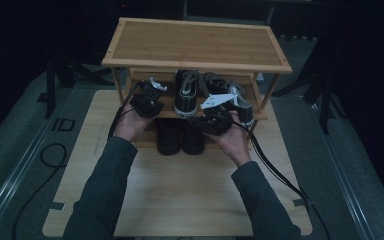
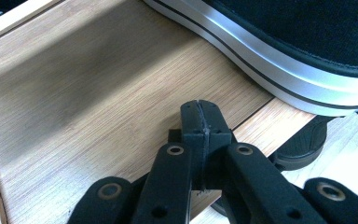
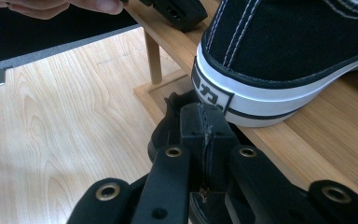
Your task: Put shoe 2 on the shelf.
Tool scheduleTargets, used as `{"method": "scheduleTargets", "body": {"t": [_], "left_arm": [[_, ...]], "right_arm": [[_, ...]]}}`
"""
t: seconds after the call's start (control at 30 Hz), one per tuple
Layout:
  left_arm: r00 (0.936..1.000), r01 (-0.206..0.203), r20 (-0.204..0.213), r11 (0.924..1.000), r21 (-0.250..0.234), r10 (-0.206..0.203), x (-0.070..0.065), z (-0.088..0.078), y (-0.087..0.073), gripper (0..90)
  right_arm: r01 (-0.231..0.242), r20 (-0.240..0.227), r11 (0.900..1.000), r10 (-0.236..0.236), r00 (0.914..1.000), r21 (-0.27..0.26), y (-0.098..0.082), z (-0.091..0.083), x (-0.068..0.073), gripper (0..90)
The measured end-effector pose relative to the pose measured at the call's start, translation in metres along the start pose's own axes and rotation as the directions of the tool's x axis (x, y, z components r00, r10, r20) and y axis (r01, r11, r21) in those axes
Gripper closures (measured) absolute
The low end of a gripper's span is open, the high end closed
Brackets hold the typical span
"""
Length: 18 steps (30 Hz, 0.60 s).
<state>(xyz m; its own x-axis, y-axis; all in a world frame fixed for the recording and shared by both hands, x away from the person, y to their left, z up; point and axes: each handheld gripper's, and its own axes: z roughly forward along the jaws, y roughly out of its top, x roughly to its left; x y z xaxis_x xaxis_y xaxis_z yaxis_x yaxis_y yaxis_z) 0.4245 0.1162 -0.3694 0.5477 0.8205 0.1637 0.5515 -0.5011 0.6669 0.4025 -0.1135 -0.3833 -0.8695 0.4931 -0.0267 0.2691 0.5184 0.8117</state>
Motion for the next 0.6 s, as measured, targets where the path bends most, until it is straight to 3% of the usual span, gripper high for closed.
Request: {"method": "scheduleTargets", "body": {"t": [0.6], "left_arm": [[1.0000,0.006,0.002,1.0000,-0.002,-0.006,0.001,0.000,0.000,90.0]], "right_arm": [[0.021,-0.013,0.999,-0.020,0.9997,0.044,-0.008,-0.012,0.001,87.5]]}}
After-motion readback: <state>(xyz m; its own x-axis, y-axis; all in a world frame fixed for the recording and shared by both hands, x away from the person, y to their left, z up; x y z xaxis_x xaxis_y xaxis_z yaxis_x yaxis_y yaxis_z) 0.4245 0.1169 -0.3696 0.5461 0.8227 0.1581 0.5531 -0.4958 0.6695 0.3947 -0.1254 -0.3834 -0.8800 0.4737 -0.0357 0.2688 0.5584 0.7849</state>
